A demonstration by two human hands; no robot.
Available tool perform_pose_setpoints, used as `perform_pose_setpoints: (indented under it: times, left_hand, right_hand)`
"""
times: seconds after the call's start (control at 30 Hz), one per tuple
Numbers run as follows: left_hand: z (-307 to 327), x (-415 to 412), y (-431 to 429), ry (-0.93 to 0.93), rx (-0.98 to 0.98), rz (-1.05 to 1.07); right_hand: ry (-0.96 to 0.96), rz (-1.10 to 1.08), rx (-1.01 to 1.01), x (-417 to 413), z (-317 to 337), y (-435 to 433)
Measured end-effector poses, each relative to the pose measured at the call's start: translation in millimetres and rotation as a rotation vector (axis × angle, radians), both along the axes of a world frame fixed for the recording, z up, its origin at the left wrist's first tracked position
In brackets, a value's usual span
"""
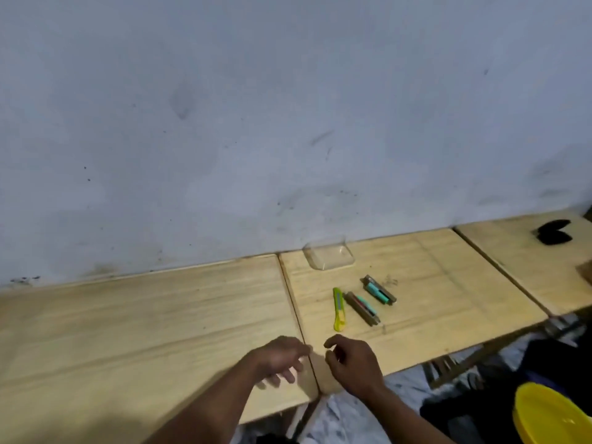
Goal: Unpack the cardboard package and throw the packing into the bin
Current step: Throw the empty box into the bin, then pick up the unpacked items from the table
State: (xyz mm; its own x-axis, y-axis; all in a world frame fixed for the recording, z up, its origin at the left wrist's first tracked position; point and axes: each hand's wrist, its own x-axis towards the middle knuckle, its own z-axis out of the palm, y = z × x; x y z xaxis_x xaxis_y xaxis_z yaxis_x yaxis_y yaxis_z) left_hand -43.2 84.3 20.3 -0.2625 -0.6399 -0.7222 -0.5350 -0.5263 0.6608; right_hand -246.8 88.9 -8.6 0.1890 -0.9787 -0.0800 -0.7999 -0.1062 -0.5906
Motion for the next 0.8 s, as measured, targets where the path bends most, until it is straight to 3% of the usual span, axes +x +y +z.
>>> perform_pose_setpoints:
  times: [0.13,0.3,0.47,0.6,0.8]
  left_hand:
    - [-10,4,-56,-0.181,-0.28,0.171]
    - [-45,6,-105,-0.409,-0.442,0.155]
    - [-105,10,-136,-0.802,-0.66,0.057]
    - [-149,16,-153,-0.889,-0.699,0.002]
    - [-174,17,-151,-0.939,-0.79,0.019]
  right_hand:
    - [0.096,-0.11,0.0,-27,5,-67]
    - [0.241,-0.141,0.154,-65,-4,-147]
    - [0.5,-0.089,0.325,-85,-25,-211]
    - [0.483,0.007,0.479,-97,-47,-243]
    - [0.448,-0.054,0.271,-94,-67,-239]
